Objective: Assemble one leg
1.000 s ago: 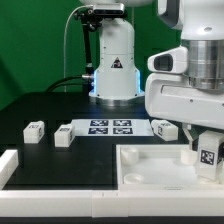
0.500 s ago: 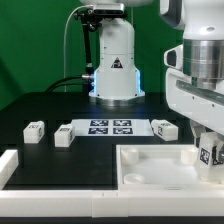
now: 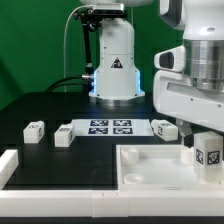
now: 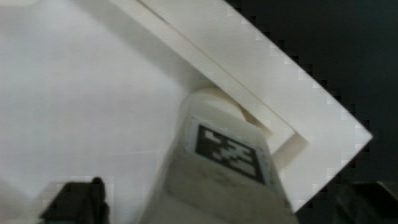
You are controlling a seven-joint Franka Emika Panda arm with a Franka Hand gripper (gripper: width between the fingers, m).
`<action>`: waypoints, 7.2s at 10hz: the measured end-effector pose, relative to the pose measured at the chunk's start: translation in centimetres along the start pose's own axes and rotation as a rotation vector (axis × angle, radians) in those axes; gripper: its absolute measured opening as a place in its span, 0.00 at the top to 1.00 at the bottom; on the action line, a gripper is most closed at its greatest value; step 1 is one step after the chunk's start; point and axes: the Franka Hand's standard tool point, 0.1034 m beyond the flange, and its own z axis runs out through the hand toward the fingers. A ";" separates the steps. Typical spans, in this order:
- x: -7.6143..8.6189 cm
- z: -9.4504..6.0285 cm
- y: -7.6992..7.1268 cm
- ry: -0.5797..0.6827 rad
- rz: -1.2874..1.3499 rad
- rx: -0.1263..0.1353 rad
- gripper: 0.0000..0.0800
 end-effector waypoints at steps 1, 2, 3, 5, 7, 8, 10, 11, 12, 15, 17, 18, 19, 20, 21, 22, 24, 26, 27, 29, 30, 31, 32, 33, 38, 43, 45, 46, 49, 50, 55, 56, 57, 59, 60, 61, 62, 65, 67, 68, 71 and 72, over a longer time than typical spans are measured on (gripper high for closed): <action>0.0 0.1 0.1 -0.001 -0.154 -0.002 0.19; -0.2 0.2 0.0 -0.003 -0.278 -0.002 0.19; -0.7 0.3 -0.2 -0.006 -0.361 -0.003 0.19; -0.8 0.0 -0.5 -0.004 -0.526 0.001 0.19; -0.5 -0.2 -0.5 0.005 -0.737 -0.006 0.19; -0.2 -0.3 -0.3 0.008 -0.843 -0.012 0.19; 0.0 -0.3 -0.1 0.009 -0.907 -0.015 0.19; 0.0 -0.3 -0.1 0.009 -0.906 -0.015 0.33; 0.0 -0.3 -0.1 0.009 -0.906 -0.015 0.33; 0.0 -0.3 -0.1 0.009 -0.875 -0.015 0.64; 0.0 -0.3 -0.1 0.008 -0.791 -0.011 0.64; 0.0 -0.2 -0.1 0.008 -0.656 -0.010 0.64; 0.0 -0.2 -0.1 0.013 -0.483 -0.008 0.64; -0.1 -0.2 -0.1 0.016 -0.337 -0.011 0.64; -0.1 -0.2 -0.1 0.018 -0.209 -0.012 0.64; -0.1 -0.1 -0.1 0.019 -0.095 -0.012 0.64; -0.1 -0.1 -0.2 0.023 0.177 -0.011 0.64; -0.5 -0.2 -0.5 0.030 0.437 -0.008 0.63; -0.4 -0.2 -0.5 0.026 0.458 -0.005 0.63; -0.5 -0.2 -0.5 0.022 0.423 -0.003 0.55; -0.5 -0.1 -0.5 0.021 0.405 -0.003 0.30; -0.5 -0.1 -0.5 0.021 0.361 -0.004 0.30; -0.6 -0.1 -0.6 0.021 0.210 -0.006 0.21; -0.6 -0.1 -0.6 0.021 0.027 -0.009 0.21; -1.2 0.0 -0.9 0.017 -0.621 -0.030 0.19; -0.2 -0.1 -0.2 0.019 -0.943 -0.036 0.19; -0.1 -0.1 -0.2 0.020 -0.942 -0.036 0.19; -0.2 -0.1 -0.2 0.019 -0.927 -0.034 0.33; -0.1 -0.1 -0.2 0.020 -0.901 -0.034 0.64; -0.2 -0.1 -0.2 0.020 -0.779 -0.028 0.64; -0.3 0.0 -0.2 0.034 -0.159 -0.007 0.64; -0.3 0.0 -0.1 0.030 0.004 0.002 0.64; -0.3 0.0 -0.2 0.030 0.106 0.003 0.64; -0.4 0.1 -0.3 0.026 0.375 0.010 0.64; -0.5 0.0 -0.4 0.026 0.421 0.011 0.64; -0.5 0.0 -0.4 0.026 0.448 0.012 0.64; -0.5 0.1 -0.4 0.026 0.422 0.011 0.51; -0.6 0.1 -0.4 0.028 0.224 0.007 0.21; -0.6 0.3 -0.3 0.028 -0.063 -0.001 0.19; -0.7 0.3 -0.4 0.027 -0.206 -0.003 0.19; -1.1 0.2 -0.8 0.028 -0.524 -0.009 0.19; -1.0 0.2 -0.8 0.029 -0.601 -0.010 0.19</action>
Offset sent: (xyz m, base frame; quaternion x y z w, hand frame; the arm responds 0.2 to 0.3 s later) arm -0.0131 0.0130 0.0042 -0.0014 -0.0068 -0.1926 0.9813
